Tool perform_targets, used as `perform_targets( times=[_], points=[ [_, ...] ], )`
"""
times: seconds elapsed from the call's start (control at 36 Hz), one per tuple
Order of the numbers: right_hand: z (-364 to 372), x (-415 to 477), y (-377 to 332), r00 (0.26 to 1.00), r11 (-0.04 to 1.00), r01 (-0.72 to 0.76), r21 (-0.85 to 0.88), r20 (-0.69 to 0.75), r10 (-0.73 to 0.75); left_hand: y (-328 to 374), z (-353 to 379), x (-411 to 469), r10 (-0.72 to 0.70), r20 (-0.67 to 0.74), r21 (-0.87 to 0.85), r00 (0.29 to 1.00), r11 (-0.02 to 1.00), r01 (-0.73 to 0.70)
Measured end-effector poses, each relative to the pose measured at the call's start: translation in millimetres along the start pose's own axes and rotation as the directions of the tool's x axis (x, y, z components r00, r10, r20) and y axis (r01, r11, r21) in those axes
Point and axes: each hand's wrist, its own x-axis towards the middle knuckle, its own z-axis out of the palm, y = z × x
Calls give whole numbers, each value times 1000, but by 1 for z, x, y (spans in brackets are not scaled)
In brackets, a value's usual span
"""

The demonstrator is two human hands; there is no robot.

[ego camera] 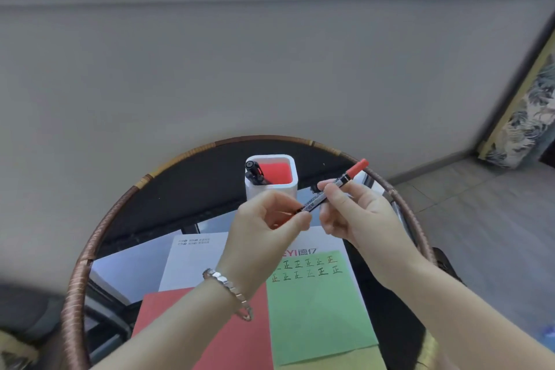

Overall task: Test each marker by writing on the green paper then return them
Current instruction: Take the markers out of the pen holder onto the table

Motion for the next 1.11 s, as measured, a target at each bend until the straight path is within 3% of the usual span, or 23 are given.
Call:
perform_targets(
  times=[0.08, 0.17, 0.36, 0.53, 0.67, 0.81, 0.86, 0.94, 1.03, 1.11],
  points=[
    [3, -1, 8, 995, 991, 73, -111, -56, -80, -5, 0, -2, 48, 133, 282, 990, 956, -84],
    [6, -5, 13, 989, 979, 123, -165, -57, -134, -6, 1, -5, 95, 224, 414, 970, 892, -183],
    [15, -11, 15, 993, 990, 98, 98, -81, -91, -20, 0, -13, 257, 229, 505, 939, 793, -340],
    [14, -13, 18, 991, 985, 121, 126, -77, -112, -19, -5, -11, 194, 222, 415, 956, 868, -273],
    [10, -15, 16, 993, 994, 112, 1, 44, -112, -18, -9, -15, 69, 287, 436, 955, 879, -195],
    [-16, 6, 7, 981, 998, 54, 24, -188, -49, -27, -13, -13, -63, 245, 433, 967, 900, -51],
    [-37, 22, 6, 972, 993, -74, -90, -231, 52, -33, -17, -13, -93, 214, 407, 972, 914, -2],
    [-62, 42, 15, 949, 907, -275, -319, -243, 202, -41, -21, -15, -108, 188, 399, 976, 917, 24],
    [-70, 52, 24, 964, 744, -247, -621, -233, 125, -48, -22, -15, -120, 154, 362, 981, 930, 58],
    [-65, 59, 34, 979, 598, -193, -778, -191, 67, -51, -22, -10, -151, 75, 264, 986, 956, 126]
  ],
)
